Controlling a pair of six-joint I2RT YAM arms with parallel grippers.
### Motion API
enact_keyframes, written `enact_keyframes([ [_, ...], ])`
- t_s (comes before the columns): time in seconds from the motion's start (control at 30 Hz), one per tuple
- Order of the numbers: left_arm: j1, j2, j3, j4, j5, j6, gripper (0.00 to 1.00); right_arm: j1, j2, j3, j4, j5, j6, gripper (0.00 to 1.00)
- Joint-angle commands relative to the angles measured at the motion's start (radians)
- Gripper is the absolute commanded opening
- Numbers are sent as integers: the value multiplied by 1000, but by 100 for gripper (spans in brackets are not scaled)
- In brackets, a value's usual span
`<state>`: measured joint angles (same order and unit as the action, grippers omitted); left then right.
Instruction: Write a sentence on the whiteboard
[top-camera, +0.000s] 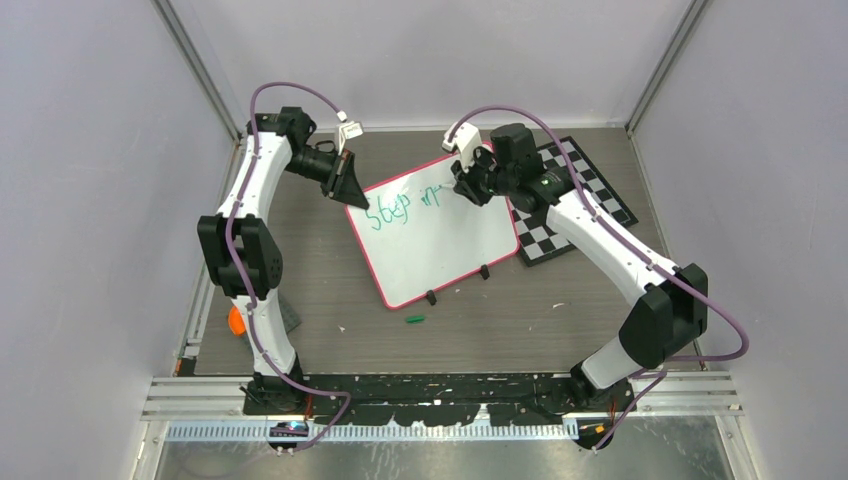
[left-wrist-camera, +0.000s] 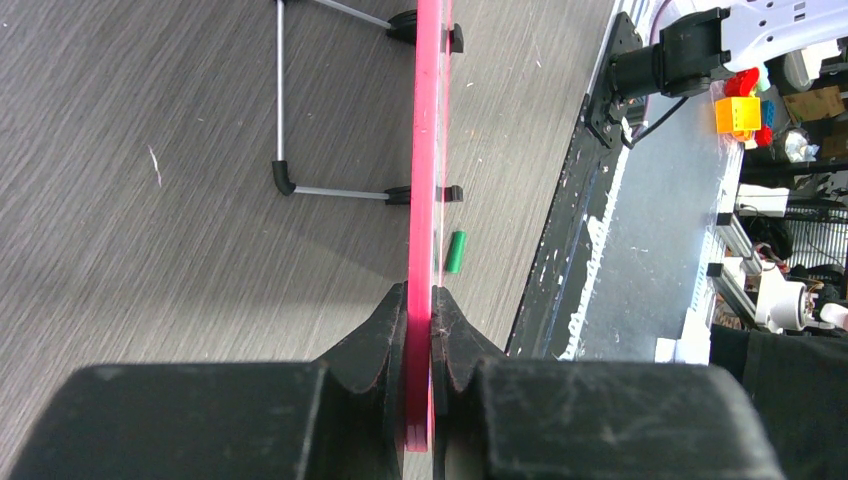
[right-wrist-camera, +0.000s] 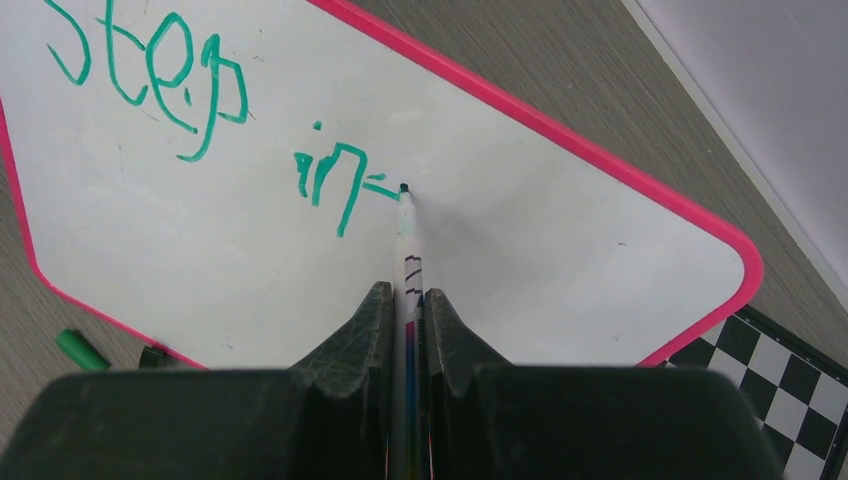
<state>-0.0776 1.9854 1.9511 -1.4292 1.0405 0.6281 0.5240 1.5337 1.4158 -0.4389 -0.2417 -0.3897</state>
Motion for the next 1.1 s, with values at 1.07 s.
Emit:
enact_keyframes([
  [1.07,-19,-10,-7,5,-42,18,1,-6,-67,-76,-10,-24,-25,0],
])
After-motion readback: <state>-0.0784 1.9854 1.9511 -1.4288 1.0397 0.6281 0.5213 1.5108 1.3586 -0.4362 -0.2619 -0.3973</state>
